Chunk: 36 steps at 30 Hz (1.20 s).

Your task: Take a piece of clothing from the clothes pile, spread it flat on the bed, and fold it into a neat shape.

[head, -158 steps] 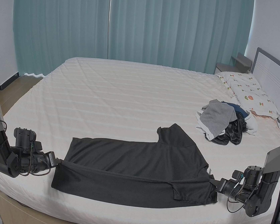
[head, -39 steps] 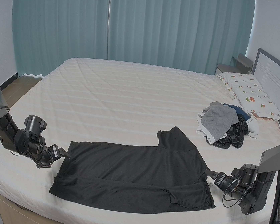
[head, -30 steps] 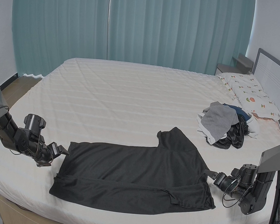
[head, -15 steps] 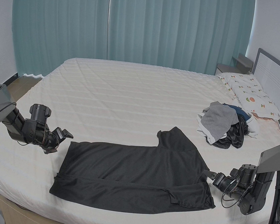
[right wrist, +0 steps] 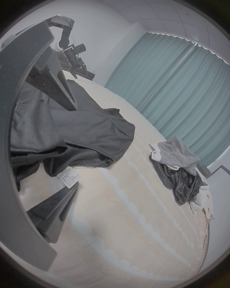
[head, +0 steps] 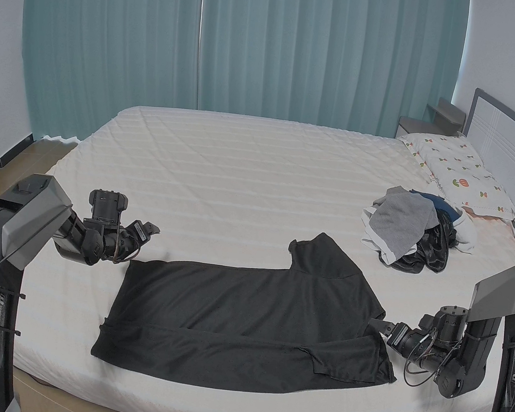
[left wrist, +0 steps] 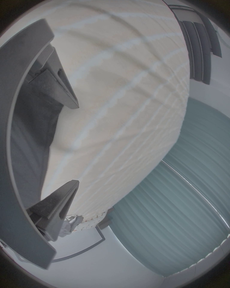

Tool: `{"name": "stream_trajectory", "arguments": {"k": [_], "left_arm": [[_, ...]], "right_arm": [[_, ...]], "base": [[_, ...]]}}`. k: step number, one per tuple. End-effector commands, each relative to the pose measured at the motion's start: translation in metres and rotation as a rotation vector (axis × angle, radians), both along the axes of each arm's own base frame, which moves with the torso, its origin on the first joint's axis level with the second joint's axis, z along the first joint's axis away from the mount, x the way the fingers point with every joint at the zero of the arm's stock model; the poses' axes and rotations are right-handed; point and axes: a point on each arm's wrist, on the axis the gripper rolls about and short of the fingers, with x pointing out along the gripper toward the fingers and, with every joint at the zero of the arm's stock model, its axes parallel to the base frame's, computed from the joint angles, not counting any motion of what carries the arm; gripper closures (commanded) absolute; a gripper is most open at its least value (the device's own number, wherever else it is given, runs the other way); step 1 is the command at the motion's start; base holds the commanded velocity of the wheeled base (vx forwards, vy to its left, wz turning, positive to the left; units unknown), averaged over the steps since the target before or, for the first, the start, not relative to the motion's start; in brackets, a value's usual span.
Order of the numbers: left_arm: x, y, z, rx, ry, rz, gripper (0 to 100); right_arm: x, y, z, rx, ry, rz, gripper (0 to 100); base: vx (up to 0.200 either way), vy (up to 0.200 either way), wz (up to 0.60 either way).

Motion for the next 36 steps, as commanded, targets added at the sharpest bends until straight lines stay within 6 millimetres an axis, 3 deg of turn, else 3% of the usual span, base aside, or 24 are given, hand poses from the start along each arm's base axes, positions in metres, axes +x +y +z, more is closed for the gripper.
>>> {"name": "stream_trajectory", "arguments": {"k": [1, 7, 18, 29, 36], "left_arm": [[0.007, -0.011, -0.041, 0.034, -0.026, 0.011, 0], [0.008, -0.011, -0.048, 0.047, -0.022, 0.013, 0], [0.007, -0.002, -0.042, 0.052, -0.035, 0.051, 0], [-0.005, 0.019, -0.047, 0.086, -0.016, 0.013, 0], [-0.010, 0.019, -0.045, 0.050, -0.008, -0.043, 0]], "right_arm": [[0.000, 0.004, -0.004, -0.001, 0.004, 0.012, 0], [-0.003, 0.008, -0.007, -0.004, 0.020, 0.027, 0], [-0.003, 0.009, -0.007, -0.005, 0.021, 0.030, 0], [-0.003, 0.010, -0.007, -0.004, 0.020, 0.032, 0], [-0.003, 0.010, -0.007, -0.005, 0.020, 0.035, 0]], "base": [[0.000, 0.000, 0.00], [0.000, 0.000, 0.00], [0.000, 0.000, 0.00], [0.000, 0.000, 0.00], [0.000, 0.000, 0.00]]}}
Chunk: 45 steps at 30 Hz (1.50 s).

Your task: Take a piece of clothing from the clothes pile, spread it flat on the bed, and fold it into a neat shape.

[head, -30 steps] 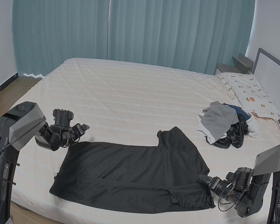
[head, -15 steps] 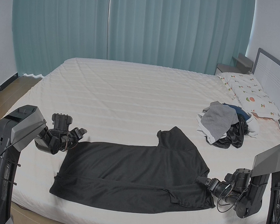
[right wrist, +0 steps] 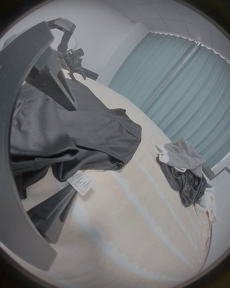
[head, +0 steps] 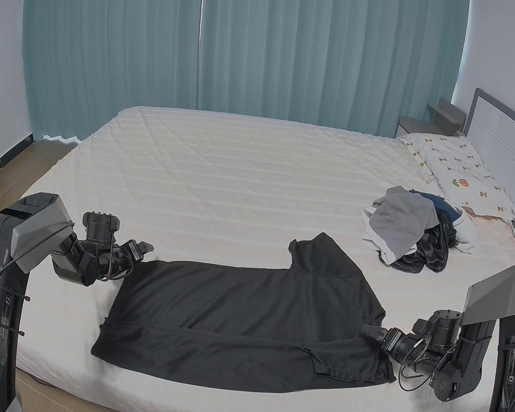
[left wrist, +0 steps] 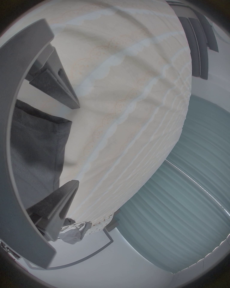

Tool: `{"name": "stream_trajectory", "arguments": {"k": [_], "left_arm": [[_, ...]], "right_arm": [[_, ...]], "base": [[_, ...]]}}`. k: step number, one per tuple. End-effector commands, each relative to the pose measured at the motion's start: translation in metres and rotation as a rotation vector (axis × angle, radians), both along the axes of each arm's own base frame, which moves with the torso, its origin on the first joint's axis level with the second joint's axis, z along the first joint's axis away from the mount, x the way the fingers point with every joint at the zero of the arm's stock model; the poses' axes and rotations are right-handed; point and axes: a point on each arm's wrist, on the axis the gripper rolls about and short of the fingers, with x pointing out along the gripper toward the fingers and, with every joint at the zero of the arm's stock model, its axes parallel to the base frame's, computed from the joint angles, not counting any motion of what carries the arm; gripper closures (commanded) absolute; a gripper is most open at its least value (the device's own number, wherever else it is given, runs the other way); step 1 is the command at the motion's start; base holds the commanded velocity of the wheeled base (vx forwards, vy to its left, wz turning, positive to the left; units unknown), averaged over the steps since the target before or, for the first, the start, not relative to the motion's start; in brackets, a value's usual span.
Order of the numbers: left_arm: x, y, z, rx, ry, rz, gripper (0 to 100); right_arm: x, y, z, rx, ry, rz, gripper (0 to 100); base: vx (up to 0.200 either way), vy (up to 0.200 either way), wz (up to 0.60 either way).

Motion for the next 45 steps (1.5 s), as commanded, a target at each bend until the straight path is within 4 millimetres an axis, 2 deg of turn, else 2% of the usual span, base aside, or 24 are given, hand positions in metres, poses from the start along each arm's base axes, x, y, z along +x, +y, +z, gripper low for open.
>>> {"name": "stream_trajectory", "arguments": {"k": [1, 20, 21, 29, 36, 42, 45], "left_arm": [[-0.002, 0.000, 0.002, 0.001, 0.003, -0.010, 0], [-0.006, -0.006, 0.005, -0.038, 0.006, -0.082, 0], [-0.006, -0.006, 0.004, -0.038, 0.006, -0.080, 100], [-0.004, 0.001, 0.000, -0.039, 0.012, -0.058, 100], [-0.006, 0.003, 0.011, -0.065, 0.002, -0.028, 100], [-0.011, 0.002, 0.028, -0.178, 0.002, 0.032, 100], [-0.013, 0.002, 0.031, -0.202, 0.008, 0.042, 100]], "right_arm": [[0.000, 0.001, 0.001, 0.000, -0.008, 0.002, 0], [0.000, 0.001, 0.001, 0.000, -0.007, 0.004, 0], [0.000, 0.001, 0.001, 0.000, -0.007, 0.004, 0], [0.002, -0.001, 0.004, -0.008, -0.024, -0.021, 0], [0.007, -0.002, 0.015, -0.011, -0.069, -0.038, 0], [0.030, -0.001, 0.041, -0.029, -0.205, -0.041, 0], [0.046, -0.003, 0.055, -0.102, -0.253, -0.018, 0]], "base": [[0.000, 0.000, 0.00], [0.000, 0.000, 0.00], [0.000, 0.000, 0.00], [0.000, 0.000, 0.00], [0.000, 0.000, 0.00], [0.000, 0.000, 0.00], [0.000, 0.000, 0.00]]}}
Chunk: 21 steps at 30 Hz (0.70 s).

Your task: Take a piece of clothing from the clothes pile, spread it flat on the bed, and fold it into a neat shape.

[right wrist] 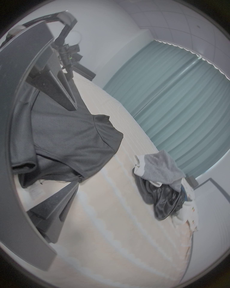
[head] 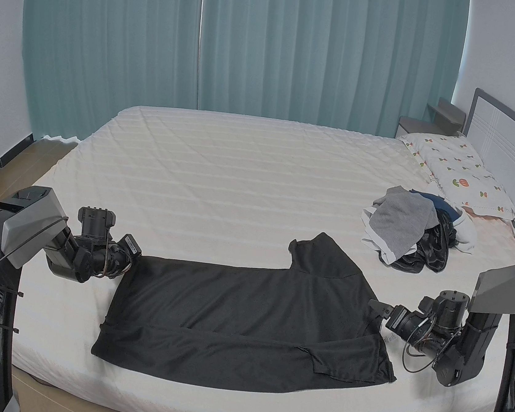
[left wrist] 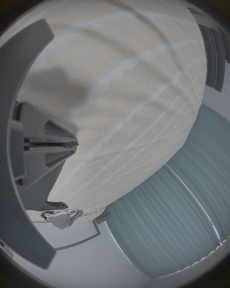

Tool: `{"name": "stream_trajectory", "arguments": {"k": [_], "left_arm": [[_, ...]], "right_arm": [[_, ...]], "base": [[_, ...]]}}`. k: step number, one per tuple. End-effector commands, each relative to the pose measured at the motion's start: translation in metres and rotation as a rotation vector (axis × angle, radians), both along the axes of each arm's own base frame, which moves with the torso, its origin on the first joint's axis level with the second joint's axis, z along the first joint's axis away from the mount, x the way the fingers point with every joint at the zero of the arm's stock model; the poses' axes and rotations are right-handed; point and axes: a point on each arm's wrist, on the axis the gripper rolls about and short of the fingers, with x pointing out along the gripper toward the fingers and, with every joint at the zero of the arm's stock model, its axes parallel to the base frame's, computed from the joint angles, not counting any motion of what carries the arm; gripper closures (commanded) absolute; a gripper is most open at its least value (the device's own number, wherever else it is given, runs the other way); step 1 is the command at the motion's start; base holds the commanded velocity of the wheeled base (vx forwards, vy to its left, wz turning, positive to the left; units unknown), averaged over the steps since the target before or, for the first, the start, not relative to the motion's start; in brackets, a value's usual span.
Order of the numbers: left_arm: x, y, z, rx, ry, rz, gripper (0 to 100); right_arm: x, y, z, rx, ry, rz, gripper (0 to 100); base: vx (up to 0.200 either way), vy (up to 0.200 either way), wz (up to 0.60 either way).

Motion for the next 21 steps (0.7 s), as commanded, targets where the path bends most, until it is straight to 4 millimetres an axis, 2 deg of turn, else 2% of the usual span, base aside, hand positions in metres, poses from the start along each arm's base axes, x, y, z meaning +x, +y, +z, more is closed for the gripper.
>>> {"name": "stream_trajectory", "arguments": {"k": [1, 5, 9, 14, 17, 18, 21], "left_arm": [[-0.005, -0.001, 0.014, -0.037, -0.007, 0.015, 100], [-0.007, -0.001, 0.012, -0.060, 0.012, 0.029, 100], [-0.012, -0.001, 0.012, -0.063, 0.020, 0.029, 100], [-0.013, -0.003, 0.012, -0.063, 0.023, 0.024, 100], [-0.014, -0.003, 0.012, -0.063, 0.025, 0.024, 100], [-0.014, -0.003, 0.011, -0.061, 0.026, 0.025, 100], [-0.015, -0.003, 0.010, -0.059, 0.031, 0.022, 100]], "right_arm": [[0.025, -0.004, 0.032, -0.084, -0.118, 0.014, 0], [0.039, -0.006, 0.044, -0.160, -0.148, 0.035, 0], [0.070, 0.008, 0.049, -0.169, -0.109, 0.067, 0], [0.097, 0.024, 0.035, -0.188, -0.043, 0.075, 0], [0.105, 0.030, 0.015, -0.207, 0.002, 0.092, 0], [0.111, 0.033, 0.006, -0.217, 0.001, 0.096, 0], [0.130, 0.034, -0.001, -0.217, -0.027, 0.086, 0]], "base": [[0.000, 0.000, 0.00], [0.000, 0.000, 0.00], [0.000, 0.000, 0.00], [0.000, 0.000, 0.00], [0.000, 0.000, 0.00], [0.000, 0.000, 0.00], [0.000, 0.000, 0.00]]}}
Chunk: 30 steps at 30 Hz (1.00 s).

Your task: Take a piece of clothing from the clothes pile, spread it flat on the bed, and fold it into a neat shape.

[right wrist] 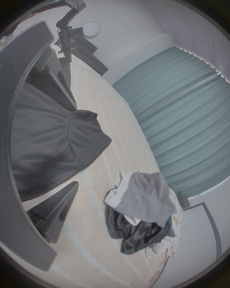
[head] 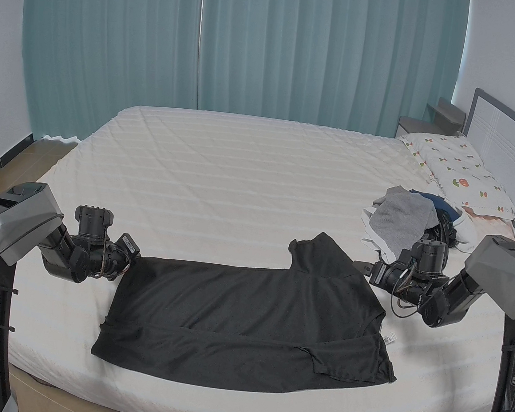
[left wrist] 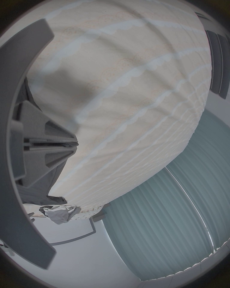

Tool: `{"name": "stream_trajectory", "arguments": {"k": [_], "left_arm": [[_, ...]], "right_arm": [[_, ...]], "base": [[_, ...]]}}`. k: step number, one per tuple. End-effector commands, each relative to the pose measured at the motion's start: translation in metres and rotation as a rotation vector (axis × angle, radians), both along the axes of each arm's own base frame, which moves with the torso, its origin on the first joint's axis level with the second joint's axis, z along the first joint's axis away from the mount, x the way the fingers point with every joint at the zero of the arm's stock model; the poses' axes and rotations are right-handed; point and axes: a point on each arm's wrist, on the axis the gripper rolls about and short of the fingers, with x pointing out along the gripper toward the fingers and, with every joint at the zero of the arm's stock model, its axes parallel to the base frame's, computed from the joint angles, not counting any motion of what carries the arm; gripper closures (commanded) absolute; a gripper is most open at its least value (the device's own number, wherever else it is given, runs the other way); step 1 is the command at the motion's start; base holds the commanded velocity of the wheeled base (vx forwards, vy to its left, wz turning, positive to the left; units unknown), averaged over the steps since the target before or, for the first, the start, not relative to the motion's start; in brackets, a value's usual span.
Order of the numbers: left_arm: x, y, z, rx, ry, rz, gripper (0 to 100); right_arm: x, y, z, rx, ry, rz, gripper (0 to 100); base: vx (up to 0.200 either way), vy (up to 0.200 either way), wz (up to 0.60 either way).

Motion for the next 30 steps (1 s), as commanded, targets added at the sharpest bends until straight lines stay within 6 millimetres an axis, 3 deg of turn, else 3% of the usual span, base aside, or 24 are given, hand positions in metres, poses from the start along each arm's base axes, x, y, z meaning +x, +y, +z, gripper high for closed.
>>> {"name": "stream_trajectory", "arguments": {"k": [1, 9, 13, 30], "left_arm": [[-0.002, 0.000, 0.000, 0.002, 0.004, -0.002, 100], [-0.002, -0.001, 0.000, 0.002, 0.003, -0.004, 100], [-0.002, -0.001, 0.000, 0.002, 0.004, -0.004, 100], [-0.001, -0.001, -0.001, 0.003, 0.003, -0.003, 100]], "right_arm": [[0.033, 0.011, -0.042, -0.020, 0.025, 0.003, 0], [0.066, 0.000, -0.049, -0.033, 0.017, -0.088, 0], [0.066, 0.004, -0.057, -0.020, 0.038, -0.089, 0], [0.071, 0.012, -0.058, 0.028, 0.030, -0.100, 0]], "base": [[0.000, 0.000, 0.00], [0.000, 0.000, 0.00], [0.000, 0.000, 0.00], [0.000, 0.000, 0.00]]}}
